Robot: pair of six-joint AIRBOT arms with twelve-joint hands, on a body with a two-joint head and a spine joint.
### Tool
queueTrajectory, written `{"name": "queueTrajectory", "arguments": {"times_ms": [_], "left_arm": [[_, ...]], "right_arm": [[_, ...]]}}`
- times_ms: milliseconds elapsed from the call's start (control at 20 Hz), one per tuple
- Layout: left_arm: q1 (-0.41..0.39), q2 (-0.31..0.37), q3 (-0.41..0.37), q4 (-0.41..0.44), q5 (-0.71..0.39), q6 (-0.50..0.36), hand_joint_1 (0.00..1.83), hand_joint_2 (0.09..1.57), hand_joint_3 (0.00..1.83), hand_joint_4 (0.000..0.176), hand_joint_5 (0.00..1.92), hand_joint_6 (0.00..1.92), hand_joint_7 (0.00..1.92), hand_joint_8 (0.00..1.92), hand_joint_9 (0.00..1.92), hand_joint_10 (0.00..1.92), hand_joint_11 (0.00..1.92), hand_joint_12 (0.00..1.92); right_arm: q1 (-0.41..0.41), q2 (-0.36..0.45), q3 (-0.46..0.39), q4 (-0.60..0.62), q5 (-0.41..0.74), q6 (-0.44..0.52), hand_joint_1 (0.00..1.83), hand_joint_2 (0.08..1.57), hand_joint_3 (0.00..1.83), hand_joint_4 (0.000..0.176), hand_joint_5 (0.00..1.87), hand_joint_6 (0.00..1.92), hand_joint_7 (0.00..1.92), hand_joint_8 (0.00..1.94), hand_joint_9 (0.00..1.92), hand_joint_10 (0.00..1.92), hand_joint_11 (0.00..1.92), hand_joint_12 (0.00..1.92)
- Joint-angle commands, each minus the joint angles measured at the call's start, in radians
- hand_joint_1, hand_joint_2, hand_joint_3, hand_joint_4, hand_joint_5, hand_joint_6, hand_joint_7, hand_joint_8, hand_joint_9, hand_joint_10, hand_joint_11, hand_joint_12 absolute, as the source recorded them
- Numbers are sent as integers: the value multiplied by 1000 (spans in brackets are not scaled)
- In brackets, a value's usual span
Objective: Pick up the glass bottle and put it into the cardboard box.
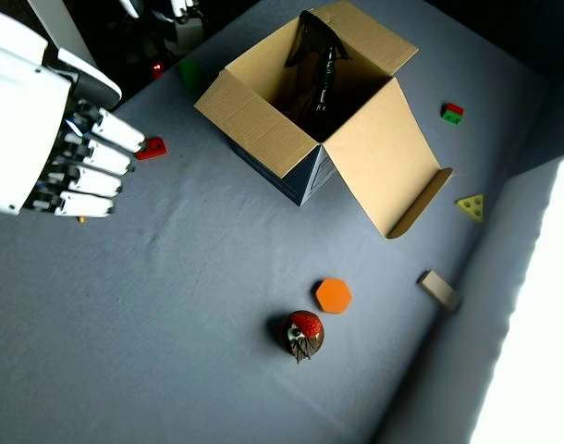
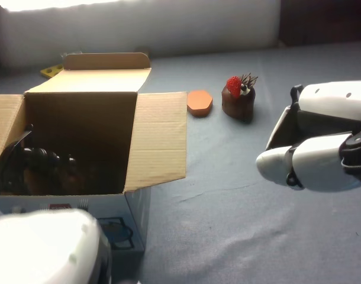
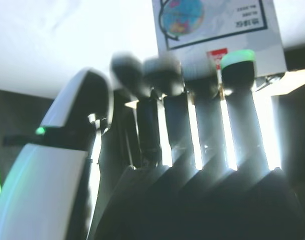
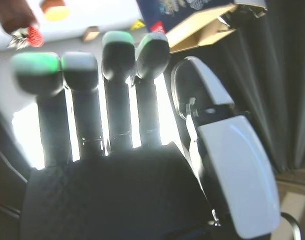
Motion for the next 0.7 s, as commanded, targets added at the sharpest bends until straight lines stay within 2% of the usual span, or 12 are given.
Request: {"name": "queueTrajectory", "arguments": {"times_ms": [0, 50, 100, 150, 200, 250, 300, 350, 550, 650], "left_arm": [[-37, -4, 6, 101, -32, 37, 736, 1338, 8, 0, 1052, 1915, 1193, 1838, 1192, 1921, 1161, 1921], [-66, -14, 12, 101, -32, 60, 689, 1376, 20, 0, 1114, 1921, 1242, 1896, 1245, 1921, 1189, 1921], [-80, -23, 16, 102, -32, 61, 689, 1376, 20, 0, 1114, 1921, 1242, 1896, 1245, 1921, 1189, 1921], [-82, -37, 23, 124, -32, 60, 611, 1407, 26, 0, 1140, 1921, 1259, 1916, 1258, 1921, 1198, 1921], [-74, -45, 29, 135, -32, 53, 545, 1449, 0, 0, 1184, 1921, 1281, 1920, 1274, 1921, 1196, 1921], [-61, -49, 31, 160, -30, 35, 491, 1472, 0, 139, 1213, 1921, 1291, 1921, 1290, 1921, 1202, 1921], [-41, -50, 35, 193, -10, 15, 452, 1486, 3, 169, 1229, 1921, 1303, 1921, 1303, 1921, 1203, 1921], [-33, -50, 42, 215, 19, 20, 391, 1512, 12, 176, 1232, 1921, 1314, 1921, 1318, 1921, 1210, 1921], [-27, -50, 58, 253, 68, 47, 467, 1498, 0, 176, 1235, 1921, 1323, 1921, 1321, 1921, 1234, 1921], [-35, -49, 67, 254, 72, 47, 464, 1499, 0, 176, 1240, 1921, 1324, 1921, 1321, 1921, 1249, 1921]], "right_arm": [[5, 7, -6, -31, 58, 39, 473, 1553, 0, 0, 1098, 1897, 1291, 1901, 1363, 1921, 1408, 1921], [2, 8, -7, -31, 60, 73, 488, 1568, 37, 142, 1256, 1920, 1377, 1939, 1443, 1921, 1477, 1921], [-2, 8, -7, -31, 72, 85, 488, 1568, 37, 142, 1256, 1920, 1377, 1939, 1443, 1921, 1477, 1921], [-10, 8, -7, -32, 94, 92, 485, 1567, 40, 169, 1303, 1921, 1416, 1941, 1476, 1921, 1508, 1921], [-18, 7, -9, -32, 95, 97, 478, 1568, 41, 175, 1338, 1921, 1446, 1941, 1504, 1921, 1533, 1921], [-22, 5, -11, -33, 94, 97, 468, 1570, 42, 176, 1351, 1921, 1458, 1941, 1515, 1921, 1544, 1921], [-22, 4, -14, -44, 96, 97, 445, 1571, 56, 176, 1357, 1921, 1465, 1941, 1524, 1921, 1555, 1921], [-21, 4, -16, -63, 108, 98, 438, 1571, 61, 176, 1357, 1921, 1467, 1941, 1527, 1921, 1560, 1921], [-16, 4, -29, -220, 111, 160, 436, 1571, 64, 176, 1357, 1921, 1465, 1941, 1526, 1921, 1561, 1921], [-14, 4, -40, -255, 90, 163, 436, 1571, 67, 176, 1357, 1921, 1465, 1941, 1527, 1921, 1563, 1921]]}}
